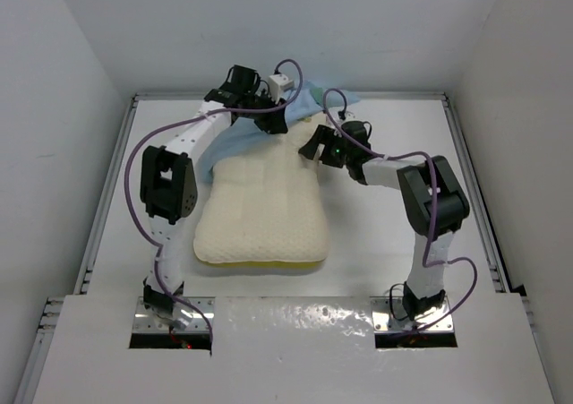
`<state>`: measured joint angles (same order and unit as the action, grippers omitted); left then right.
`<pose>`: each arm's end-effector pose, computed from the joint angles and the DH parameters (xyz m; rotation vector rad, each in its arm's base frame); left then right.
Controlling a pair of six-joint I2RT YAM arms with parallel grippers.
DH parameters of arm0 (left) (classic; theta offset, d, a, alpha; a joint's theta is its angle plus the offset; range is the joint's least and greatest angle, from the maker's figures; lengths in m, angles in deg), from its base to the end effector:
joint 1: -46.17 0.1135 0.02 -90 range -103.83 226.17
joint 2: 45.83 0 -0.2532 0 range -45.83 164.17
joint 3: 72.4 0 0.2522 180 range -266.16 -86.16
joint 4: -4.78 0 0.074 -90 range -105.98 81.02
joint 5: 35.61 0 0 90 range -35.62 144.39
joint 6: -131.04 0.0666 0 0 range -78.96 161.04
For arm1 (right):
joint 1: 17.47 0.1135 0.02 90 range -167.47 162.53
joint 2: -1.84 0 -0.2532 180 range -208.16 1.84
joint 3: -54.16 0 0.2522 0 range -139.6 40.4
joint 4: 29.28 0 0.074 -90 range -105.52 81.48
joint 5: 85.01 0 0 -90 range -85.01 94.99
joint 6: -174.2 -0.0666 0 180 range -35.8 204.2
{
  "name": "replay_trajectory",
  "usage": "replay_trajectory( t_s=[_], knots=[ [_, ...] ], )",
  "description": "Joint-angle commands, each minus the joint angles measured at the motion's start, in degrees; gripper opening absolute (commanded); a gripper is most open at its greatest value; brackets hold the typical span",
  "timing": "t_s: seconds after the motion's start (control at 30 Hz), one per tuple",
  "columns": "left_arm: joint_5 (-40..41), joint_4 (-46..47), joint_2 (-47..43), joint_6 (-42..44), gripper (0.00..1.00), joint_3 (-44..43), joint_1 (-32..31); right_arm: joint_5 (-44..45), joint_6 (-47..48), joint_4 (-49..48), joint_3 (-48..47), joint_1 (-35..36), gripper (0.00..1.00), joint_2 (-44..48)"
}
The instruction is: Put the pillow into the pillowcase
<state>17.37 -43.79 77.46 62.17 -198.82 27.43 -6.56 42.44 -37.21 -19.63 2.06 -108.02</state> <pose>0.4606 -0.1986 0.2483 1.0601 2.0153 -0.7359 0.4033 0.1572 0.1375 0.2884 2.1478 0.8489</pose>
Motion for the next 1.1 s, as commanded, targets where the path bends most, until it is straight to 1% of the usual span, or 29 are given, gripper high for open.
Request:
replay_trajectory(
  t_s=[0.0,0.07,0.1,0.13,0.23,0.27,0.37,0.43,0.47,0.5,0.53,0.57,0.6,0.63,0.7,0.73,0.8,0.83,0.9,0.93,0.97,1.03,1.07],
  knots=[
    [3.16,5.01,2.21,-1.09,0.3,-3.08,-1.38,-0.23,-6.84,-10.03,-4.56,-0.81,0.84,-4.56],
    [6.41,4.84,5.02,-0.74,0.41,-6.5,-1.47,-1.45,-6.84,-10.04,-7.28,-0.81,0.84,-7.02],
    [7.12,4.75,7.82,-0.21,0.47,-7.65,-1.56,-2.07,-6.93,-8.73,-10.34,-0.81,0.83,-8.51],
    [7.74,4.84,9.07,-0.12,0.49,-10.27,-1.65,-2.25,-7.11,-7.59,-11.76,-0.72,0.82,-11.31],
    [10.99,6.84,13.03,0.41,0.53,-13.71,-2.17,-0.32,-7.46,-5.55,-13.8,-0.81,0.81,-14.05],
    [14.04,8.16,13.56,0.41,0.53,-13.81,-2.44,0.82,-7.64,-5.64,-13.8,-0.9,0.81,-14.5],
    [19.94,13.53,14.53,-0.82,0.55,-13.73,-2.53,1.18,-7.64,-5.9,-15.02,-0.81,0.79,-15.99],
    [22.76,15.73,14.88,-1.08,0.55,-13.9,-2.53,0.74,-7.64,-5.47,-16.25,-0.81,0.66,-17.39],
    [25.73,16.26,14.88,-0.91,0.49,-13.9,-2.79,0.31,-7.55,-5.12,-17.04,-0.81,0.58,-17.84],
    [27.5,16.96,14.88,-0.39,0.41,-13.99,-2.79,-0.39,-7.55,-5.03,-17.22,-0.81,0.38,-18.19],
    [29.0,17.14,14.79,-0.21,0.32,-14.08,-2.88,-0.66,-7.55,-5.2,-17.05,-0.72,0.24,-18.28],
    [30.93,17.32,14.36,-0.12,0.09,-14.25,-2.79,-0.84,-7.2,-6.07,-16.01,-0.72,0.11,-17.85],
    [31.47,17.23,14.0,-0.12,0.0,-14.43,-2.7,-0.75,-6.76,-6.52,-15.21,-0.63,0.0,-17.32],
    [31.48,17.32,13.39,-0.29,0.0,-14.25,-2.7,-0.93,-6.06,-6.95,-14.42,-0.46,0.0,-16.62],
    [26.93,17.14,11.2,-1.78,0.0,-15.12,-2.09,-1.54,-2.12,-6.35,-12.66,0.33,0.0,-13.9],
    [19.95,16.62,10.93,-2.83,0.0,-16.35,-1.48,-1.72,1.64,-5.56,-12.05,0.86,0.0,-12.84],
    [11.05,16.78,10.66,-9.06,0.0,-19.6,-0.08,-3.03,6.14,-3.19,-11.6,2.69,0.0,-9.33],
    [1.52,17.57,10.57,-14.91,0.0,-20.05,0.28,-4.17,11.64,-2.4,-10.73,3.49,0.0,-8.1],
    [-8.28,19.6,10.4,-19.43,0.0,-20.84,0.29,-7.94,16.95,-1.87,-9.59,5.68,0.0,-3.89],
    [-10.69,19.86,9.79,-22.85,0.0,-20.93,0.2,-9.44,21.76,-0.9,-8.8,6.3,0.0,-2.56],
    [-12.62,20.04,9.43,-23.75,0.0,-20.76,0.02,-10.93,23.63,-0.2,-8.61,6.75,0.0,-1.33],
    [-17.71,19.34,8.3,-24.46,0.0,-20.76,-0.59,-14.79,28.11,2.43,-9.14,7.72,0.0,1.75],
    [-19.22,17.25,8.11,-23.86,0.0,-20.93,-0.85,-16.03,29.18,2.88,-9.23,7.89,0.0,2.63]
  ],
)
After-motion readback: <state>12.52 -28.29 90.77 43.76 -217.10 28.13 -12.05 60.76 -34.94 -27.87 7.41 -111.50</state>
